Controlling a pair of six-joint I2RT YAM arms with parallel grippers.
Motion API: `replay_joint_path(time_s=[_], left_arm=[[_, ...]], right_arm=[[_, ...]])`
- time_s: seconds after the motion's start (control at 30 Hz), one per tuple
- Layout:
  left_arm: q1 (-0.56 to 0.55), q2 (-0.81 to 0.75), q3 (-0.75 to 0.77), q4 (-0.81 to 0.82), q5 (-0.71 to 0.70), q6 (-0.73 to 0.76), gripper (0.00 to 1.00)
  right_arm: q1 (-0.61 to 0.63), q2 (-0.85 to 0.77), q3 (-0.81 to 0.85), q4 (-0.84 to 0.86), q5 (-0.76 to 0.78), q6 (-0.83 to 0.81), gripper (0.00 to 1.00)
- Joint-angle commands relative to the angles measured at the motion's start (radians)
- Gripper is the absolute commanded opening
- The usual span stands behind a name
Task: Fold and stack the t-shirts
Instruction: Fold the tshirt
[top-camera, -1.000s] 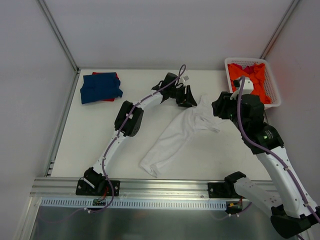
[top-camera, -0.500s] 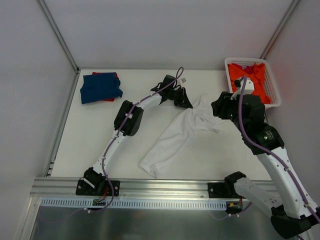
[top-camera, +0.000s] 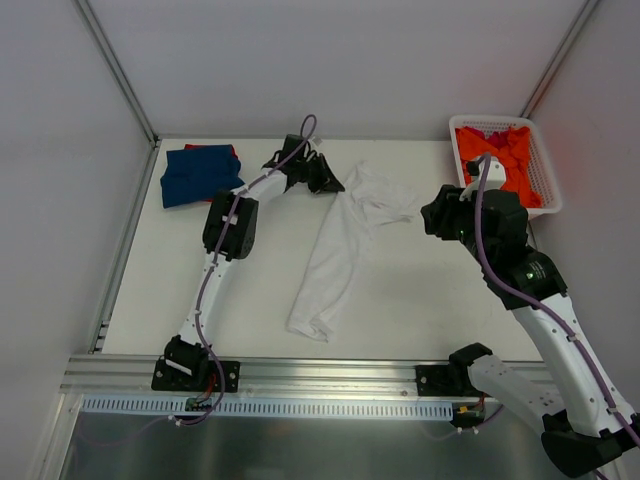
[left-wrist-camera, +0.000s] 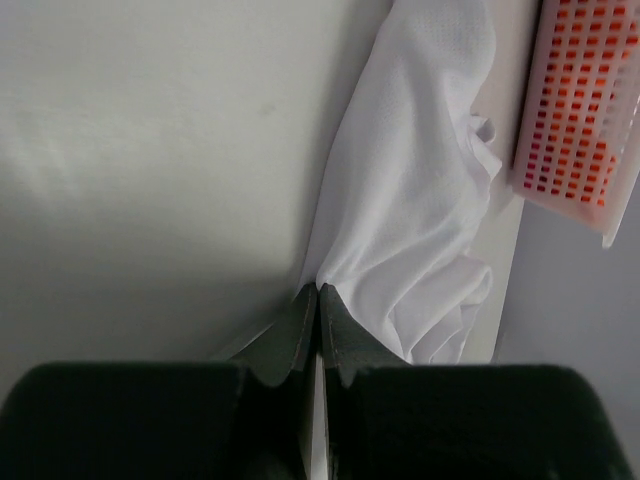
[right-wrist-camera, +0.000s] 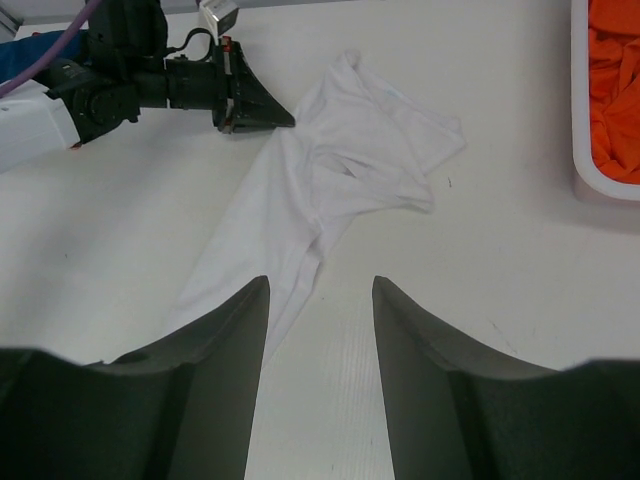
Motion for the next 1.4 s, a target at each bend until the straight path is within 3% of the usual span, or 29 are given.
replay_joint_path(time_s=[0.0, 0.63, 1.3, 1.33, 1.37], left_arm=[[0.06, -0.091, -0.036, -0.008, -0.077, -0.008, 0.0], [0.225, -0.166, -0.204, 0.018, -0.139, -0.002, 0.0], [0.256, -0.236, -0.364, 0.037, -0.152, 0.009, 0.0], [0.256, -0.243, -0.375, 0.038, -0.157, 0.013, 0.06], [0.256, -0.259, -0.385, 0.038, -0.163, 0.027, 0.3]], right_arm=[[0.007, -0.012, 0.001, 0.032, -0.015, 0.008, 0.49], [0.007, 0.027, -0.003, 0.056, -0.037, 0.008, 0.49], [0.007, 0.025, -0.017, 0.067, -0.055, 0.02, 0.49], [0.007, 0.022, -0.02, 0.067, -0.058, 0.023, 0.5], [0.007, 0.022, -0.022, 0.068, -0.06, 0.023, 0.5]])
